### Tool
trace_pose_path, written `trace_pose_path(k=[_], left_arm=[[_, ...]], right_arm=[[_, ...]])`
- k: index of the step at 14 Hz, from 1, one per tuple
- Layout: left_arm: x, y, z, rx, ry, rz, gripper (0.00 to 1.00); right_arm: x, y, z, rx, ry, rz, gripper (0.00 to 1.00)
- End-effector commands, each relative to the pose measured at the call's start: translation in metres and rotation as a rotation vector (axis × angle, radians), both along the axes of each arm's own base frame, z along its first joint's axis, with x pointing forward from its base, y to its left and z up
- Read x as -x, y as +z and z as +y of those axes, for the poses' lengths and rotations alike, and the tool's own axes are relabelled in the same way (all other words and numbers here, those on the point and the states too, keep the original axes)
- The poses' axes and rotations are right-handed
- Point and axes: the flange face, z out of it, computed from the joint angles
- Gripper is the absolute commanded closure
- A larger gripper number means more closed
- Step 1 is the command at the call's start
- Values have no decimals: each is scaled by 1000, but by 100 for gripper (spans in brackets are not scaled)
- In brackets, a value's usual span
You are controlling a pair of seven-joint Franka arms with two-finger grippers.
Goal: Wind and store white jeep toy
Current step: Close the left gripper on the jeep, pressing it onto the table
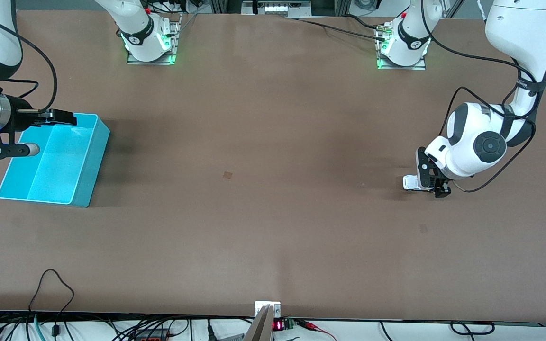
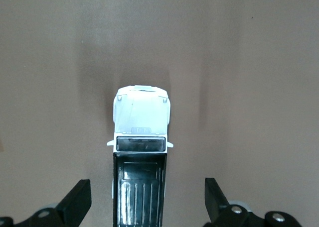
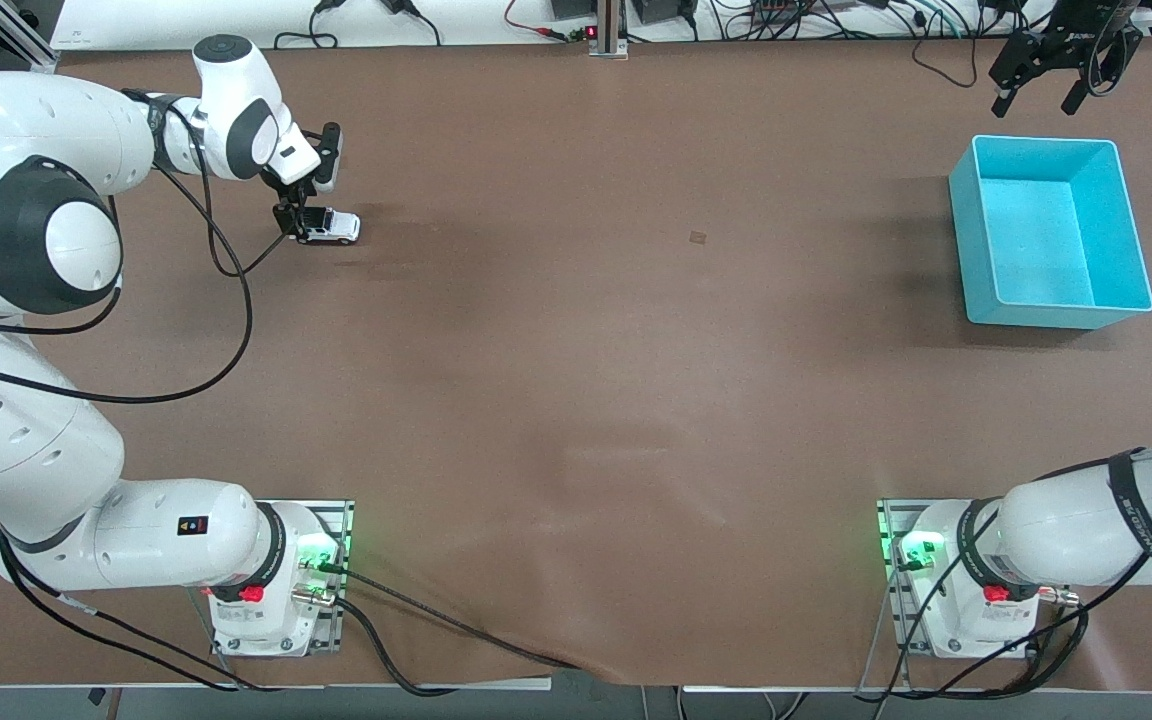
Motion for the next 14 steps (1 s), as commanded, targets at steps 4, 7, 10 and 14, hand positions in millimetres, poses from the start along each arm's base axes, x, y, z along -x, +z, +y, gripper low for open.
trace_pose_path(k=[4,7,10,14], left_arm=[[-3,-2,10,21,-74,-43,0],[-1,-5,10,24,-70,-37,0],[4,-9,15,49,-29,-25,0],[5,-11,11,56,-28,-21,0]], right_arm=[[-1,-3,-5,9,8,7,0],[-1,-3,-2,10,12,5,0],[-1,-3,-5,11,7,5,0],[-1,-3,-5,12,9,5,0]])
